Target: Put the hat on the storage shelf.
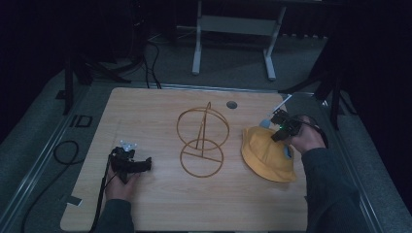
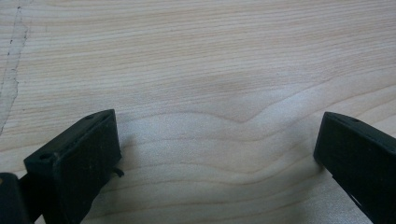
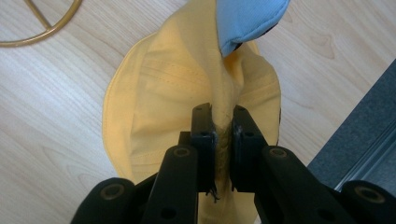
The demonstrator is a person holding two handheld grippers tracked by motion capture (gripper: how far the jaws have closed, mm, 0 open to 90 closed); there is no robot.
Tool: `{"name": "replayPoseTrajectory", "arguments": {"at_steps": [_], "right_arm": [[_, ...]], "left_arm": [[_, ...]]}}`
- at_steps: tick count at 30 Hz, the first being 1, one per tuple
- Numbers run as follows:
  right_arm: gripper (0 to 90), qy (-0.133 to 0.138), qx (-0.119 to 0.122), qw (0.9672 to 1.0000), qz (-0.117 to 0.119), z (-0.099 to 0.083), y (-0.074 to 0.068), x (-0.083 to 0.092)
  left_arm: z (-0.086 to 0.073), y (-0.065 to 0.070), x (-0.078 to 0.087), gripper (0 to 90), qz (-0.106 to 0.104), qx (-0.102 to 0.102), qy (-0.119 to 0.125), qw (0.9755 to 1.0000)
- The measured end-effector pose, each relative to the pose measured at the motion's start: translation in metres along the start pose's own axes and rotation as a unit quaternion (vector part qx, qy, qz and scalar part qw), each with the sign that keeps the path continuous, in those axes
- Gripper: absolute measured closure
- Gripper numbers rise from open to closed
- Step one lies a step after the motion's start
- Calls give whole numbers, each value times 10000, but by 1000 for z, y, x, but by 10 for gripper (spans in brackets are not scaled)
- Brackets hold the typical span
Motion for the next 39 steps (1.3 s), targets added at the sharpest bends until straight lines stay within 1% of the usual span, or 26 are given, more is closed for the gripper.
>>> {"name": "replayPoseTrajectory", "arguments": {"at_steps": [1, 4, 5, 7, 8, 9, 10, 12, 13, 14, 17, 18, 19, 23, 24, 26, 30, 33, 34, 35, 39], "right_arm": [[823, -3, 58, 10000, -23, 1, -1, 2], [823, -8, 94, 9999, -40, 3, -1, 3], [823, -19, 248, 9997, -82, 7, -3, 8], [823, -21, 343, 9994, -87, 10, -4, 12], [823, -21, 343, 9994, -87, 10, -4, 12], [824, -44, 428, 9990, -85, 12, -5, 15], [824, -44, 428, 9990, -85, 12, -5, 15], [823, -104, 603, 9981, -107, 15, -7, 20], [823, -116, 658, 9977, -92, 16, -8, 21], [823, -116, 658, 9977, -92, 16, -8, 21], [823, -138, 891, 9959, -44, 20, -10, 28], [823, -138, 891, 9959, -44, 20, -10, 28], [823, -122, 980, 9951, -40, 22, -11, 33], [824, -75, 1144, 9934, -13, 26, -14, 40], [824, -75, 1144, 9934, -13, 26, -14, 40], [827, 8, 1210, 9926, 48, 28, -15, 44], [827, 28, 1257, 9920, 43, 30, -15, 47], [827, 132, 1267, 9918, 56, 34, -15, 55], [827, 132, 1267, 9918, 56, 34, -15, 55], [827, 200, 1289, 9914, 49, 36, -14, 60], [827, 311, 1292, 9911, 32, 39, -16, 70]], "left_arm": [[0, 0, 0, 4, 0, 0, 0, 10000], [0, 0, 0, 4, 1, -6, 4, 10000], [0, 0, 0, 4, 0, -24, -13, 10000], [0, 0, 0, 4, -1, -20, -14, 10000], [0, 0, 0, 4, -1, -20, -14, 10000], [0, 0, 0, 4, -2, -14, -10, 10000], [0, 0, 0, 4, -2, -14, -10, 10000], [0, 0, 0, 4, -1, -7, -4, 10000], [0, 0, 0, 4, 1, -15, -4, 10000], [0, 0, 0, 4, 1, -15, -4, 10000], [0, 0, 0, 4, 1, -15, -5, 10000], [0, 0, 0, 4, 1, -15, -5, 10000], [0, 0, 0, 4, 1, -12, -4, 10000], [0, 0, 0, 4, 2, -13, -3, 10000], [0, 0, 0, 4, 2, -15, -3, 10000], [0, 0, 0, 4, 1, -15, -3, 10000], [0, 0, 0, 4, 0, -13, -4, 10000], [0, 0, 0, 4, -2, -13, -8, 10000], [0, 0, 0, 4, -2, -13, -8, 10000], [0, 0, 0, 4, -1, -15, -11, 10000], [0, 0, 0, 4, 0, -17, -13, 10000]]}}
Point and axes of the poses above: each handheld gripper's, and its own axes: x roughly backward along the jaws, z roughly out of its top, y roughly to its right, the point moved 2 cm from there along -x, roughly forward along the jaws, and after that the axes turned 1 degree about -x, right-handed, at the moved point
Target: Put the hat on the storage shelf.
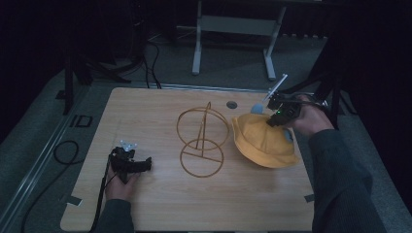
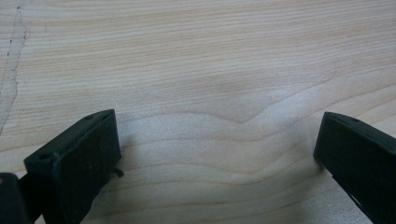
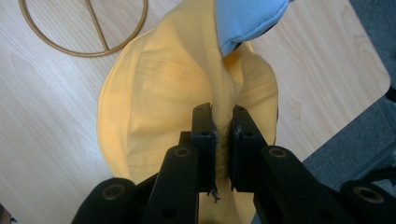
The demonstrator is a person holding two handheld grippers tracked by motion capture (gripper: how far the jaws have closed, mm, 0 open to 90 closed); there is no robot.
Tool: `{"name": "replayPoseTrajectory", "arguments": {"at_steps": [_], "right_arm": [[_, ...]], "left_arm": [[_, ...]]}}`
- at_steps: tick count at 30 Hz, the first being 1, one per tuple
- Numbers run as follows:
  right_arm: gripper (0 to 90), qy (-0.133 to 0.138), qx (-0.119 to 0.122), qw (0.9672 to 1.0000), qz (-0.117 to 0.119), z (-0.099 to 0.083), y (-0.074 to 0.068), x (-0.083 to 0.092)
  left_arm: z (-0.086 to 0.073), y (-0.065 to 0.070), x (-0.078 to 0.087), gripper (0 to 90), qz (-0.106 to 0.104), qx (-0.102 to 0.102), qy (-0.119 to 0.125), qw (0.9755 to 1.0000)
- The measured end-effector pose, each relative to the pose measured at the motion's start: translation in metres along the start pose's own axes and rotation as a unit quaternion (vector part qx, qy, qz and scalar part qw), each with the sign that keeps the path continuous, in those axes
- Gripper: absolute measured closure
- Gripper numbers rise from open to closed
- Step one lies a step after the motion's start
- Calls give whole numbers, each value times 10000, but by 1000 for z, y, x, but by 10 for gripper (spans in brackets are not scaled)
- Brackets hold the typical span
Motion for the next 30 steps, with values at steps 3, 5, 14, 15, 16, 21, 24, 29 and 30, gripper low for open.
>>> {"name": "replayPoseTrajectory", "arguments": {"at_steps": [3, 5, 14, 15, 16, 21, 24, 29, 30], "right_arm": [[827, 49, 59, 10000, -37, 3, -1, 7], [827, 98, 97, 9999, -70, 4, 0, 11], [827, 295, 146, 9994, -138, 8, 1, 28], [827, 320, 166, 9993, -139, 8, 1, 29], [827, 346, 154, 9992, -143, 9, 1, 30], [827, 457, 180, 9986, -175, 11, 1, 34], [827, 512, 180, 9984, -172, 11, 1, 36], [827, 585, 200, 9979, -183, 11, 1, 39], [827, 604, 204, 9978, -185, 11, 1, 40]], "left_arm": [[0, 0, 0, 4, -1, 5, 8, 10000], [0, 0, 0, 4, -1, -1, 4, 10000], [0, 0, 0, 4, -1, 3, 8, 10000], [0, 0, 0, 4, -1, 3, 8, 10000], [0, 0, 0, 4, 0, -3, 2, 10000], [0, 0, 0, 4, -1, -9, -4, 10000], [0, 0, 0, 4, -5, -1, -5, 10000], [0, 0, 0, 4, -4, 1, -5, 10000], [0, 0, 0, 4, -4, 2, -3, 10000]]}}
Point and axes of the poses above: each handheld gripper's, and its own axes: x roughly backward along the jaws, z roughly out of its top, y roughly to its right, the point moved 2 cm from there along -x, roughly forward along the jaws, and after that the axes turned 1 degree about -x, right-handed, at the moved point
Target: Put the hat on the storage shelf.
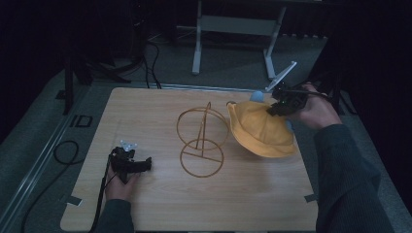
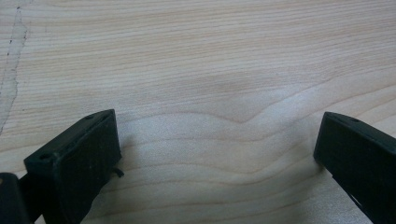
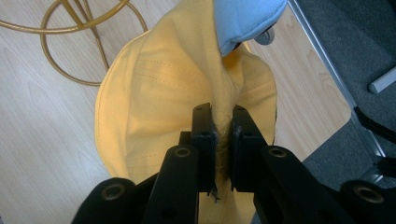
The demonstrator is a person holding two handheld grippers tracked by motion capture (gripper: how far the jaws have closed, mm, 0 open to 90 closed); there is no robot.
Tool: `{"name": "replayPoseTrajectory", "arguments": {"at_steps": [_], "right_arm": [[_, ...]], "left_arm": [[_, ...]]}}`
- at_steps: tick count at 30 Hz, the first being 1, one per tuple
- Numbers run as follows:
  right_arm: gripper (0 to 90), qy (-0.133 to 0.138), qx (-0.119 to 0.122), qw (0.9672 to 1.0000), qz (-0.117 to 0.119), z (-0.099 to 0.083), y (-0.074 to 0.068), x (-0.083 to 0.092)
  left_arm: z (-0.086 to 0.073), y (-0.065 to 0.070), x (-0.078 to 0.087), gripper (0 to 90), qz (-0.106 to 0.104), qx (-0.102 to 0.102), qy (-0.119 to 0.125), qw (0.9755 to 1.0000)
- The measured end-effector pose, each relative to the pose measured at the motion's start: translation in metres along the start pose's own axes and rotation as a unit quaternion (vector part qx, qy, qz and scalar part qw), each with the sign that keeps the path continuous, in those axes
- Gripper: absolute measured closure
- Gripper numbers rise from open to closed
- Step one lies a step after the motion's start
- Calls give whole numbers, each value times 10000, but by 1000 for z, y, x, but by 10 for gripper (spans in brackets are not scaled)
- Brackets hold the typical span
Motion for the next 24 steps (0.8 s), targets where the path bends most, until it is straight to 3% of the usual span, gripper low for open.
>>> {"name": "replayPoseTrajectory", "arguments": {"at_steps": [8, 13, 24], "right_arm": [[828, 288, -52, 9996, 15, 0, 3, 13], [828, 326, -55, 9995, 2, 0, 3, 17], [828, 552, 73, 9984, 23, 1, 3, 27]], "left_arm": [[0, 0, 0, 4, 1, 11, 9, 10000], [0, 0, 0, 4, 0, 16, 14, 10000], [0, 0, 0, 4, 4, 7, 15, 10000]]}}
Point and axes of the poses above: each handheld gripper's, and its own axes: x roughly backward along the jaws, z roughly out of its top, y roughly to its right, the point moved 2 cm from there along -x, roughly forward along the jaws, and after that the axes turned 1 degree about -x, right-handed, at the moved point
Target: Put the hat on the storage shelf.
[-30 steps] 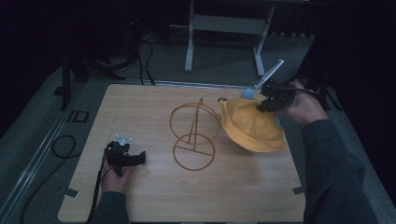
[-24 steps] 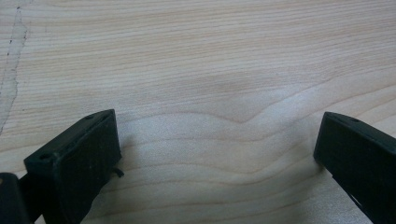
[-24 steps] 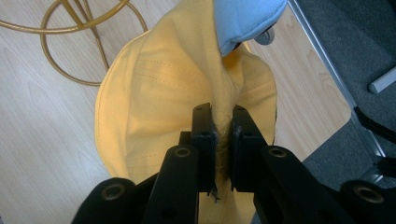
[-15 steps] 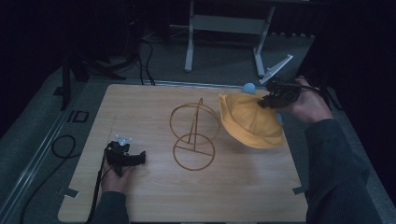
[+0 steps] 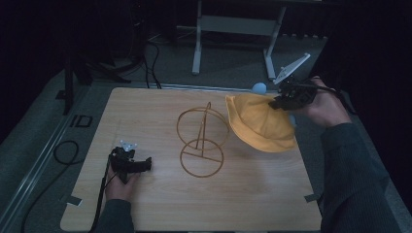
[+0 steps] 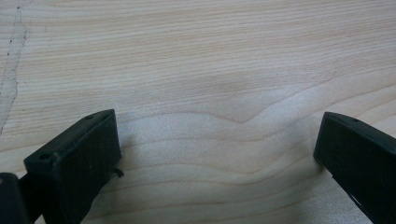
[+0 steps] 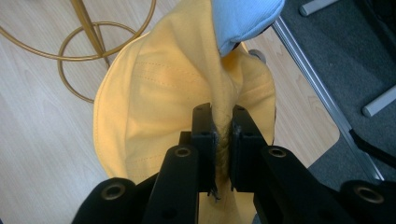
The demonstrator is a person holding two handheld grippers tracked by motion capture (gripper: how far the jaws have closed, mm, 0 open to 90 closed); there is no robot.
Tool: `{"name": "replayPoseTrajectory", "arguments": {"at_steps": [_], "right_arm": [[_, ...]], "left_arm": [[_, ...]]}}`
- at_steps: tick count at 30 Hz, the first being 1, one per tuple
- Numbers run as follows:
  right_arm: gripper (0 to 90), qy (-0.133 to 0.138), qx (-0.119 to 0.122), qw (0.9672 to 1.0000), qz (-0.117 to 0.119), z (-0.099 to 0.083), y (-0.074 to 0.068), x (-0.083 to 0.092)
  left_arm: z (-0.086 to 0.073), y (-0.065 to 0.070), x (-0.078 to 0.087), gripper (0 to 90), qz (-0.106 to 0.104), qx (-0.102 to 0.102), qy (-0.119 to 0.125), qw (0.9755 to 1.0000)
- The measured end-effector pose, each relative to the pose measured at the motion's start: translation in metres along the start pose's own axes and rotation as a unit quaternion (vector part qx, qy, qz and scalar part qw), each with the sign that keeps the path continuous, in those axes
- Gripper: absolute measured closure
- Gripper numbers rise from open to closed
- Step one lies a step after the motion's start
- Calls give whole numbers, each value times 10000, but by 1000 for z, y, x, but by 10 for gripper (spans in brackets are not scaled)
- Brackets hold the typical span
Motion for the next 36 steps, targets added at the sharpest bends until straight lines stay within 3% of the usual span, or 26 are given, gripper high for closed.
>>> {"name": "replayPoseTrajectory", "arguments": {"at_steps": [19, 36], "right_arm": [[829, 556, 40, 9984, 120, -1, 5, 23], [831, 943, 218, 9948, 301, 7, -1, 39]], "left_arm": [[0, 0, 0, 4, 0, 0, 0, 10000], [0, 0, 0, 4, 2, 1, 4, 10000]]}}
Point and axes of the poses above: each handheld gripper's, and its own axes: x roughly backward along the jaws, z roughly out of its top, y roughly to its right, the point moved 2 cm from there along -x, roughly forward along the jaws, and after that the axes turned 1 degree about -x, right-handed, at the moved point
